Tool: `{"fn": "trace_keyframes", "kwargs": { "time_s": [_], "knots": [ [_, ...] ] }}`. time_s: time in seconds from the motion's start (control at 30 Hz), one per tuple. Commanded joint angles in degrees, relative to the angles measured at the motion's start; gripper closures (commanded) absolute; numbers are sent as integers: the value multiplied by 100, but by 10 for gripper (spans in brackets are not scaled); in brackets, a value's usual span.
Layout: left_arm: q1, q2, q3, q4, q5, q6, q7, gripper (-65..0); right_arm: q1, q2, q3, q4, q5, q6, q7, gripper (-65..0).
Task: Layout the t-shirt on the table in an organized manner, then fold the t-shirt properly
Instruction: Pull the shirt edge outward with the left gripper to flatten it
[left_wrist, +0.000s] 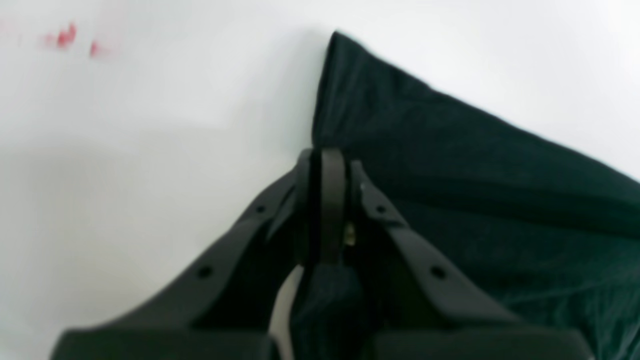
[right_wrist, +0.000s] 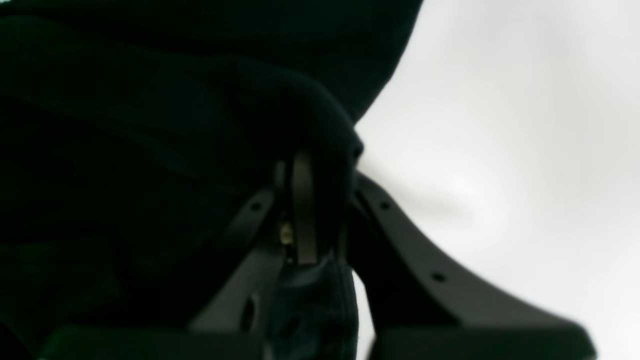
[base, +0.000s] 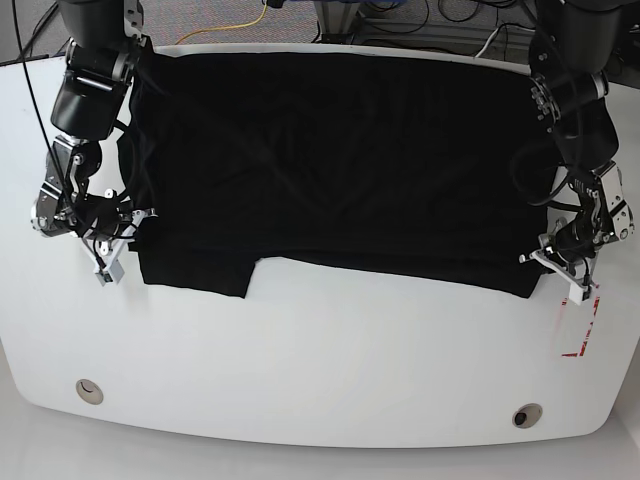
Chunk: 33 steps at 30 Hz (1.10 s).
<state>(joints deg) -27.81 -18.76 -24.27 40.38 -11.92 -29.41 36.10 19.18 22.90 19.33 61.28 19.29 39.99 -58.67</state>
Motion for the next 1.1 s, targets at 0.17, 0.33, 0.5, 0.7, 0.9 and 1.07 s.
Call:
{"fn": "trace_keyframes", "kwargs": {
  "time_s": [0.17, 0.33, 0.5, 0.7, 0.9, 1.07],
  "knots": [
    [-203, -115, -12, 107, -69, -26, -150, -4, 302, 141, 23, 92, 1, 1, 105, -35],
    [-203, -115, -12, 116, -69, -26, -150, -4, 407, 132, 23, 92, 1, 1, 105, -49],
    [-203, -115, -4, 116, -69, -26, -150, -4, 469, 132, 32, 92, 1, 1, 114, -270],
    [-203, -115, -4, 116, -69, -26, -150, -4, 478, 132, 49, 92, 1, 1, 202, -609],
    [-203, -124, -4, 116, -69, -26, -150, -4, 636, 132, 67, 75, 10, 1, 333, -650],
    [-203, -124, -4, 116, -78, -35, -150, -4, 944, 1, 76, -207, 18, 1, 421, -650]
  ]
}}
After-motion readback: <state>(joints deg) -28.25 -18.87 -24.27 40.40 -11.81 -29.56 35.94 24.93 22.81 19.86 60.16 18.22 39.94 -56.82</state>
